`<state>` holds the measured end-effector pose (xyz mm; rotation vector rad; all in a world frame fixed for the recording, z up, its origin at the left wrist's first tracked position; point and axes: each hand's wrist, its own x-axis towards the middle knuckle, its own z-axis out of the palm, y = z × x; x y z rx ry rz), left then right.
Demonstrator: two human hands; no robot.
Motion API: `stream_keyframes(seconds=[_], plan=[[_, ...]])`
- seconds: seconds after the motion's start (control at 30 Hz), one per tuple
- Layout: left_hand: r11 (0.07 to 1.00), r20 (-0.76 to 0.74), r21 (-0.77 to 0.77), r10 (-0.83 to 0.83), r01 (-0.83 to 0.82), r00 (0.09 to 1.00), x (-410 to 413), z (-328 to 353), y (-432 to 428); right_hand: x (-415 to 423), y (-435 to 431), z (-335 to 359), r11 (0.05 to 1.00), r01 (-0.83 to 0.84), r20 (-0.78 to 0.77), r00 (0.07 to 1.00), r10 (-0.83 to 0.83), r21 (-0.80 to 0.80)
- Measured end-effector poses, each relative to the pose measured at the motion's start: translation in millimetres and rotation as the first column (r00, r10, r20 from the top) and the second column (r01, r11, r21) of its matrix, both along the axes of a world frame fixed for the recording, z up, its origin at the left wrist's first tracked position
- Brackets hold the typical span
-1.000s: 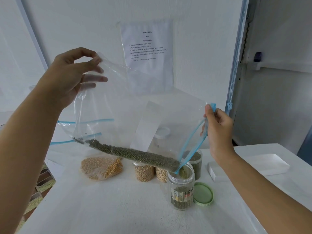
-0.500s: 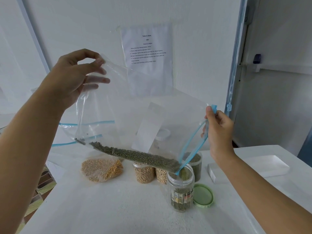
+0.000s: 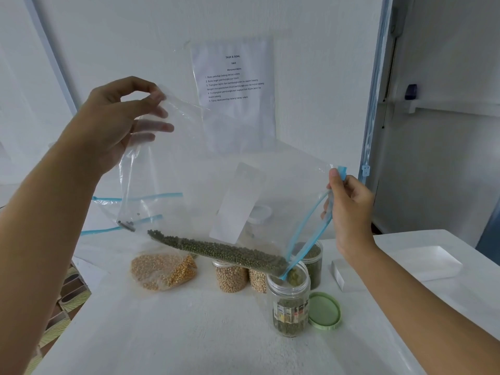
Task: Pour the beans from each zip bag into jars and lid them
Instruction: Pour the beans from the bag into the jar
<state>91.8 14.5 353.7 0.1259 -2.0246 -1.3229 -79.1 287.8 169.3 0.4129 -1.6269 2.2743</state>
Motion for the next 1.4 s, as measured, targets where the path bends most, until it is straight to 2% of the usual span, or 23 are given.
stream_keyframes(seconds=[0.47,1.4], plan=[[1.000,0.013,-0.025,0.013,-0.013,1.000,-0.6,-1.1,3.6,5.7,-4.6,-3.6,0.995,-0.071,-0.040,0.996,0.074,0.063],[1.000,0.029,-0.009,0.010,-0.010,1.000,-5.6,-3.9,1.9,5.2,-10.4,-5.5,0.984,-0.084,-0.032,0.995,0.090,0.156]])
